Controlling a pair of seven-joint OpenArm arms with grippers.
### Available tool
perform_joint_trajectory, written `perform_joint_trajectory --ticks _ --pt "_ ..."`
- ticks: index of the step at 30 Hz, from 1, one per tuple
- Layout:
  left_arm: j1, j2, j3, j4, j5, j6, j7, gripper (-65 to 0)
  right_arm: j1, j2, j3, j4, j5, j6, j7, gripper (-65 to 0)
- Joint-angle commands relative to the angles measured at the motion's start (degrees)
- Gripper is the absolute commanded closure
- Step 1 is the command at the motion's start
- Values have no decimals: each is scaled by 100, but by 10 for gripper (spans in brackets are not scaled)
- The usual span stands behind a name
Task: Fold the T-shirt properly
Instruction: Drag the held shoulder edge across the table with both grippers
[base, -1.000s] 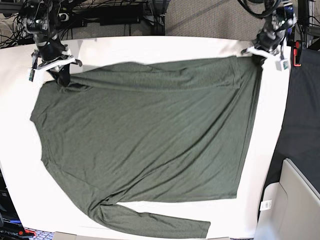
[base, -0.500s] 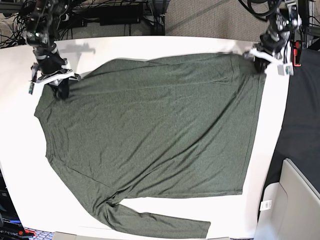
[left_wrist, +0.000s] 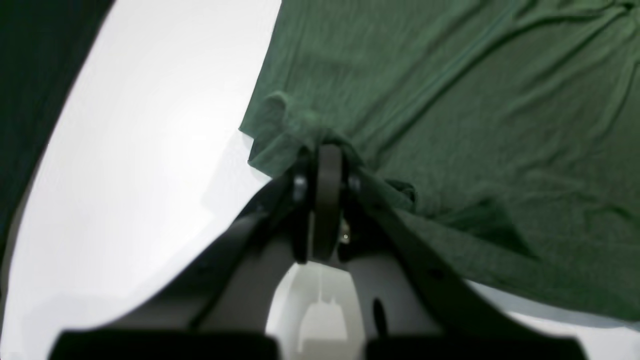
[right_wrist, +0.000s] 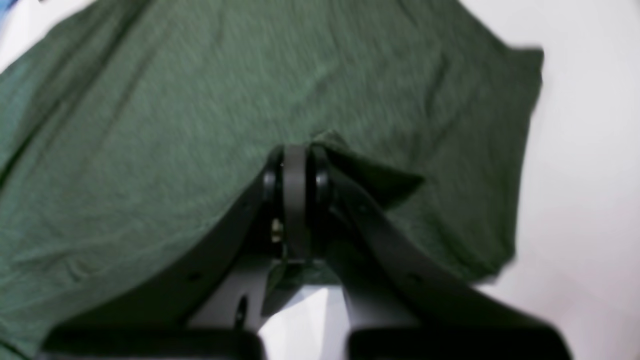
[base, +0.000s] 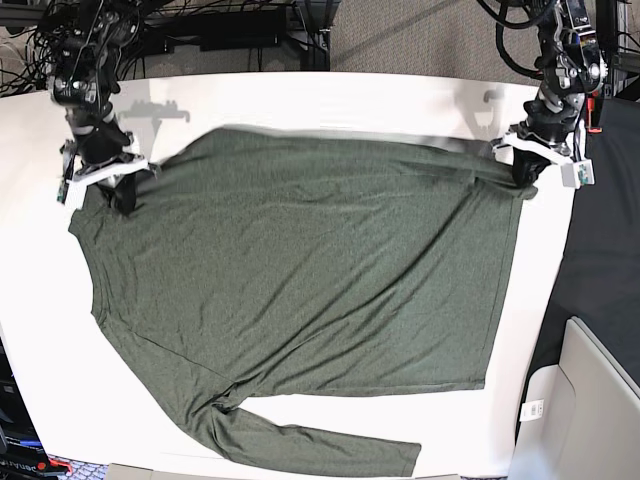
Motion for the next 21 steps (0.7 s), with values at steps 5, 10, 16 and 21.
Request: perform_joint_trajectory --ticks 5,10,16,21 --pt "-470 -58 -51 122 -23 -27 210 -1 326 50 23 77 40 44 170 -2" --pt "-786 -49 -51 95 -23 -18 245 0 572 76 32 -73 31 44 170 -2" --pt "-1156 -49 -51 -142 -23 -18 254 0 932 76 32 -381 31 44 188 -2" --pt "-1455 -49 -42 -379 -14 -9 254 0 1284 76 32 -671 31 44 188 -2"
